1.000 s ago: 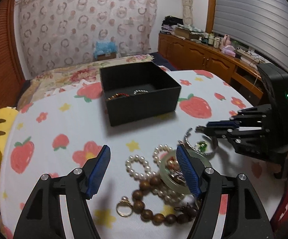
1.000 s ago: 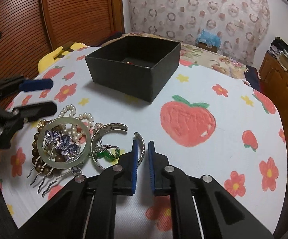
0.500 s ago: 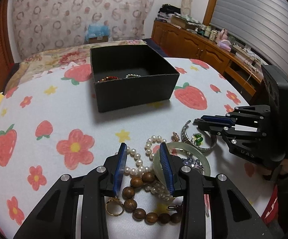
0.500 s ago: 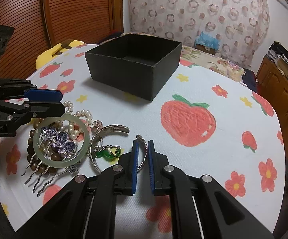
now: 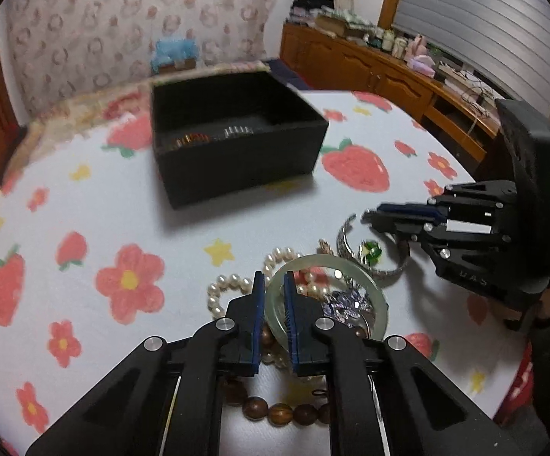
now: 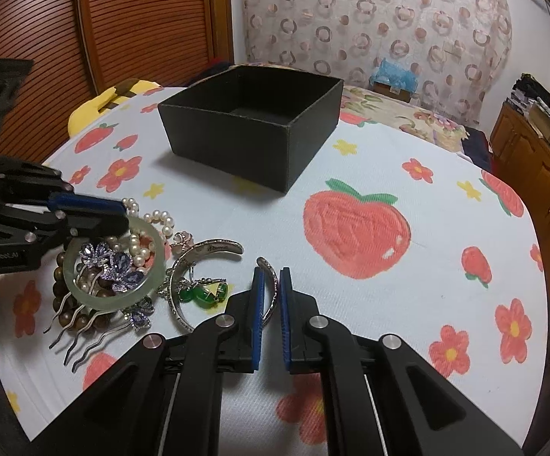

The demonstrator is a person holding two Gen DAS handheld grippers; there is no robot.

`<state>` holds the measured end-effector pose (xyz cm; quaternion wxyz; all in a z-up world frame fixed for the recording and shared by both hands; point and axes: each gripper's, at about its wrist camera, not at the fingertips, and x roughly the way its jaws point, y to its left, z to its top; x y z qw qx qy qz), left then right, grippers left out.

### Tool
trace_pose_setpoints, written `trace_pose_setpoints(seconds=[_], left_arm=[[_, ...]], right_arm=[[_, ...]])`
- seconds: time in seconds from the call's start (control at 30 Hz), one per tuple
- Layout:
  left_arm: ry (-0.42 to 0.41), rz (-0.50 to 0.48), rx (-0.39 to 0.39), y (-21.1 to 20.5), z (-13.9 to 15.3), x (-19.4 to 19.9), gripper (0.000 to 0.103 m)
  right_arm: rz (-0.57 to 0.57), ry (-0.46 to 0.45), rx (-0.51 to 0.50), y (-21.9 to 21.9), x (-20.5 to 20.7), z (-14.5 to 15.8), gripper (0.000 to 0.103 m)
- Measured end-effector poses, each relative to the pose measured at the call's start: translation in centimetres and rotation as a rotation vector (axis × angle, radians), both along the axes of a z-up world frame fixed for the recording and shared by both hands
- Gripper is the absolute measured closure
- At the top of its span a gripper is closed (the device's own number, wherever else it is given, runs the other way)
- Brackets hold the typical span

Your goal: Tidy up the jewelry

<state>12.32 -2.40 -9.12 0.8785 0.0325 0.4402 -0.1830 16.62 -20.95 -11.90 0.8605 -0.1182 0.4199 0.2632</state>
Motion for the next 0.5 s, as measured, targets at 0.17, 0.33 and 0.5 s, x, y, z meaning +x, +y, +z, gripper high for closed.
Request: trace_pose_setpoints(seconds=[0.17, 0.33, 0.5], left_arm=[[-0.071, 0.029, -0.013, 0.4, 1.4, -1.3, 0.095], [-0.137, 0.067, -0.019, 1.2, 2.8, -2.3, 0.095], [-0.191, 0.101, -0.051, 2.2, 4.2, -3.0, 0.095]], right_arm=[[0.000, 0.002, 0.003, 0.0, 0.0, 0.0, 0.095], [0.000, 0.000, 0.000, 0.1, 0.0, 0.0, 0.095], [0.000, 0.004, 0.006, 0.0, 0.0, -0.1, 0.095]])
